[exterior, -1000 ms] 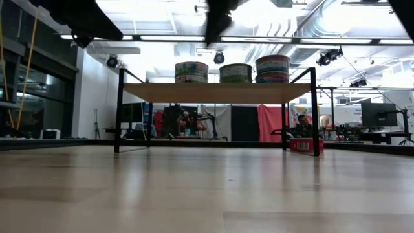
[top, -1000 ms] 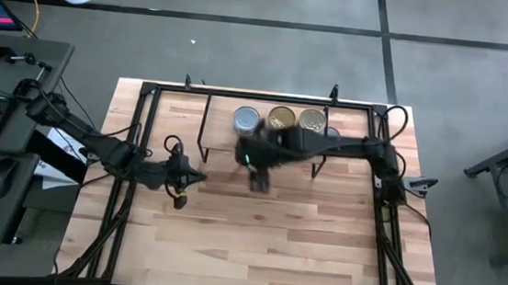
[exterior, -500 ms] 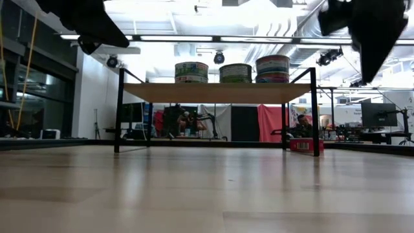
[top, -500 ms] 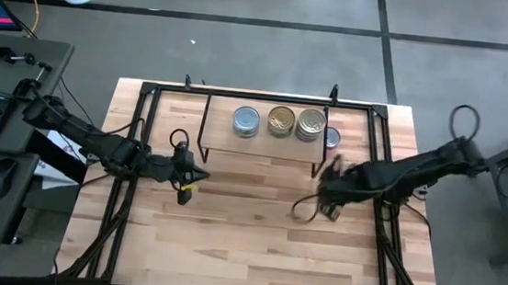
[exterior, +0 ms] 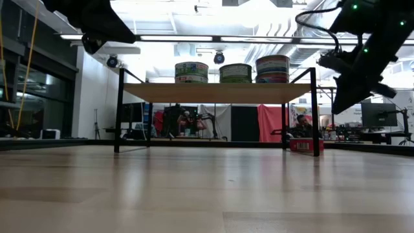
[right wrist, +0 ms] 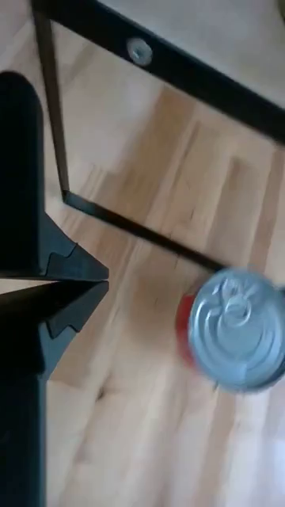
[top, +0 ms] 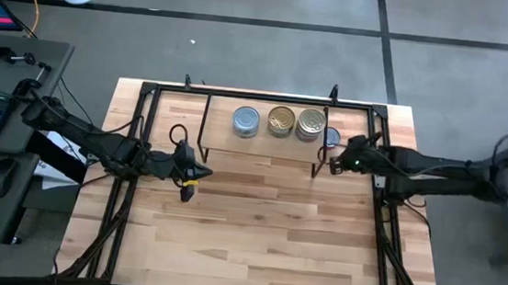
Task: Stack canned seafood by type on shelf
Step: Put the red tuna can on the shelf
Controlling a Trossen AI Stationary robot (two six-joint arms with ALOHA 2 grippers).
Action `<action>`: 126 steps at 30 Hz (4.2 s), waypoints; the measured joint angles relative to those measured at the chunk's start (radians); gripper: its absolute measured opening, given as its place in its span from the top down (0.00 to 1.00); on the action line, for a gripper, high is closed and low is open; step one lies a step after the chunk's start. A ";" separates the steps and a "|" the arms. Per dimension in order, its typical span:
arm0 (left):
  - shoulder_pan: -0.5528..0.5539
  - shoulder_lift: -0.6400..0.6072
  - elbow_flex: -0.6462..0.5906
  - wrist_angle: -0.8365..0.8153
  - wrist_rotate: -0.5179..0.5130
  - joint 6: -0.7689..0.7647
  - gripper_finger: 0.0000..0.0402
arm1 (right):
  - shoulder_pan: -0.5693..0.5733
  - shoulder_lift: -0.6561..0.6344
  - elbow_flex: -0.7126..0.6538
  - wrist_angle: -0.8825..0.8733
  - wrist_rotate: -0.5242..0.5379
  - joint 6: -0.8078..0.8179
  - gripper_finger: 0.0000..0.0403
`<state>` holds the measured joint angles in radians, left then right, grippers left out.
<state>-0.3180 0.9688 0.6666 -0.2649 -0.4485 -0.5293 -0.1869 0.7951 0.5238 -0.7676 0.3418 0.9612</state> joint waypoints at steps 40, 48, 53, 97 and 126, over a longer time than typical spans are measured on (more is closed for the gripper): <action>0.000 0.000 0.000 -0.035 -0.006 0.010 1.00 | -0.351 0.341 -0.126 0.417 -0.244 -0.649 1.00; 0.000 0.000 0.000 -0.106 -0.006 0.010 1.00 | -0.226 0.262 -0.128 0.262 -0.336 -0.445 1.00; 0.000 0.000 0.000 -0.114 0.007 0.002 1.00 | -0.105 0.214 -0.127 0.150 -0.341 -0.318 1.00; -0.026 0.488 0.001 0.386 0.266 0.088 1.00 | 0.474 1.094 0.568 0.680 -0.353 -0.567 1.00; -0.022 0.705 0.004 0.585 0.282 0.261 1.00 | 0.527 1.174 0.818 0.173 -0.289 -0.540 1.00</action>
<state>-0.3397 1.6737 0.6704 0.3200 -0.1669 -0.2685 0.3403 1.9687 1.3422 -0.5942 0.0532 0.4214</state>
